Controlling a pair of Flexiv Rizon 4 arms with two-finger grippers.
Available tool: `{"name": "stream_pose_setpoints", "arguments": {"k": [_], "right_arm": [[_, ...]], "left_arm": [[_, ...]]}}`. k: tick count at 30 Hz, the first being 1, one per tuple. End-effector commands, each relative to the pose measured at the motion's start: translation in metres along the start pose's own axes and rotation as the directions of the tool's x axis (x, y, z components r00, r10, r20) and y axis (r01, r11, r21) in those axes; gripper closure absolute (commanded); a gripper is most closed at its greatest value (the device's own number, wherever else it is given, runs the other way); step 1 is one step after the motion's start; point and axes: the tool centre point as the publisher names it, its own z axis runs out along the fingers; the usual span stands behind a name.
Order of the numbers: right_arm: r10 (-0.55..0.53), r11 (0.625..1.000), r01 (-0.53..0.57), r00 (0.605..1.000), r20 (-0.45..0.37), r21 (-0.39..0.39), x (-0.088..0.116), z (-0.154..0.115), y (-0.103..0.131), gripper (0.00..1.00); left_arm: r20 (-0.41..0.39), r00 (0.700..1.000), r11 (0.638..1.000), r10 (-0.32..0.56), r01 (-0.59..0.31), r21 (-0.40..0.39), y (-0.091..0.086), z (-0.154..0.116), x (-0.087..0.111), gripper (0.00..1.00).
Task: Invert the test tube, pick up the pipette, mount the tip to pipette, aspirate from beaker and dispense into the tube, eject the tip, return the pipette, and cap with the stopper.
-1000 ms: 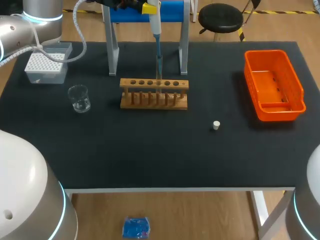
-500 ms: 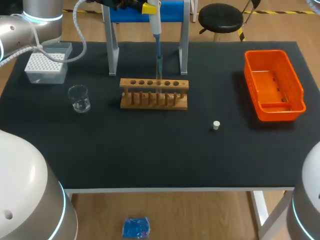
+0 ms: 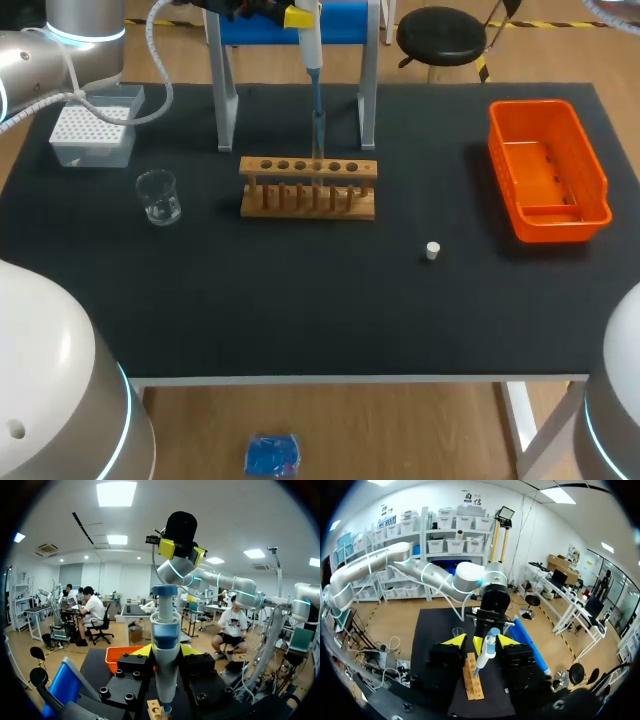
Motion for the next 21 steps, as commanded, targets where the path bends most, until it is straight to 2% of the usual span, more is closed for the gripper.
{"name": "stream_pose_setpoints", "arguments": {"k": [1,4,11,21], "right_arm": [[0.043,0.998,-0.045,0.998,0.048,0.038,-0.001,0.009,0.006,1.00],[0.064,0.997,-0.067,0.995,0.074,0.043,0.001,0.012,0.007,1.00],[0.072,0.997,-0.075,0.995,0.073,0.033,0.006,0.022,0.009,1.00],[0.094,0.994,-0.099,0.990,0.109,0.045,-0.006,0.037,0.010,1.00]], "left_arm": [[-0.003,1.000,1.000,0.000,0.000,-0.001,0.000,-0.001,-0.001,1.00],[-0.003,1.000,1.000,0.000,0.000,-0.001,0.000,-0.001,-0.001,1.00],[-0.003,1.000,1.000,0.000,0.000,-0.001,0.000,-0.001,-0.001,1.00],[-0.003,1.000,1.000,0.000,0.000,-0.001,0.000,-0.001,-0.001,1.00]]}}
